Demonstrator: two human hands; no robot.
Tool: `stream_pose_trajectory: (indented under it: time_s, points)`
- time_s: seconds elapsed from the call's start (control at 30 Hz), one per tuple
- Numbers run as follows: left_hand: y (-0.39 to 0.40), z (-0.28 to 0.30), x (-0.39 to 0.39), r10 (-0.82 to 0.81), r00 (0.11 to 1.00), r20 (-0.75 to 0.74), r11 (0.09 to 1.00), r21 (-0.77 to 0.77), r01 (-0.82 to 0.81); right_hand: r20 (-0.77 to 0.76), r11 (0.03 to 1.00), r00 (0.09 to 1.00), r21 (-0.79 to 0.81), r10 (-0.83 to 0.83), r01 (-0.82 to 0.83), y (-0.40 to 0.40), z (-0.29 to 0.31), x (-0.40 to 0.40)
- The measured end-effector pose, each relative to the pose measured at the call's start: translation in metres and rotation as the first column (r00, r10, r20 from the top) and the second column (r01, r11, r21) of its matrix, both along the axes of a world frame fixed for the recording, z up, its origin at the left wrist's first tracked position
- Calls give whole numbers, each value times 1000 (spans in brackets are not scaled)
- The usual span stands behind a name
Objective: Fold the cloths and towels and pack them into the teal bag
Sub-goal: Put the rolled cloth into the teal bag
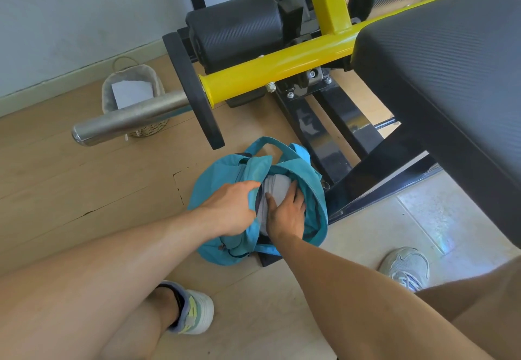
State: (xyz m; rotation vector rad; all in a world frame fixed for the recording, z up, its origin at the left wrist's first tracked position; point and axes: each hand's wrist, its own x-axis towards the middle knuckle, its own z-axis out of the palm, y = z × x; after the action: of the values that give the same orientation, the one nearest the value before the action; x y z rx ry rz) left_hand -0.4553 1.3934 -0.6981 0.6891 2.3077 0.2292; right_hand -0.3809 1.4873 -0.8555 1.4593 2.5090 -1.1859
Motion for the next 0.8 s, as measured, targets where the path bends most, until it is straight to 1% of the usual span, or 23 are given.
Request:
stream_pose_trajectory:
  time_s: [0.07, 0.1, 0.17, 0.23, 0.27, 0.33, 0.4, 0.47, 0.57, 0.67, 0.73, 0.8]
  points:
    - [1, 1, 0, -3, 1000, -6, 1000, -2, 3, -66, 985, 988, 118, 138, -129, -4, 4, 8]
    - [2, 3, 0, -5, 1000, -9, 1000, -8, 5, -53, 961, 969, 150, 243, -233, -5, 4, 12]
    - [2, 5, 0, -18, 1000, -23, 1000, -22, 18, 90, 882, 898, 171, 430, -439, -9, -2, 18]
    - [1, 7, -1, -17, 999, -29, 1000, -26, 17, 220, 828, 836, 157, 502, -539, -10, -9, 20]
    - [0, 8, -3, -12, 999, -31, 1000, -27, 11, 241, 817, 820, 142, 520, -559, -10, -10, 19]
    - [-2, 9, -8, -3, 1000, -31, 1000, -29, 2, 198, 818, 821, 123, 535, -563, -10, -10, 14]
    - [-4, 8, -11, 15, 999, -31, 1000, -18, -15, 122, 822, 838, 163, 532, -546, -12, -9, 10]
    - [-5, 6, -12, 15, 999, -31, 1000, -16, -15, 92, 797, 822, 205, 562, -568, -17, -8, 9]
    - [-3, 5, -12, -1, 999, -45, 1000, -19, 0, 134, 735, 765, 214, 630, -643, -30, -7, 12]
    - [-3, 3, -12, -2, 999, -41, 1000, -10, 2, 186, 689, 710, 175, 679, -704, -32, -17, 13]
    - [-3, 3, -12, -2, 999, -37, 1000, -10, 1, 172, 691, 707, 151, 686, -707, -29, -22, 10]
    - [-2, 4, -14, -9, 999, -36, 1000, -16, 8, 110, 725, 736, 125, 668, -677, -26, -22, 7]
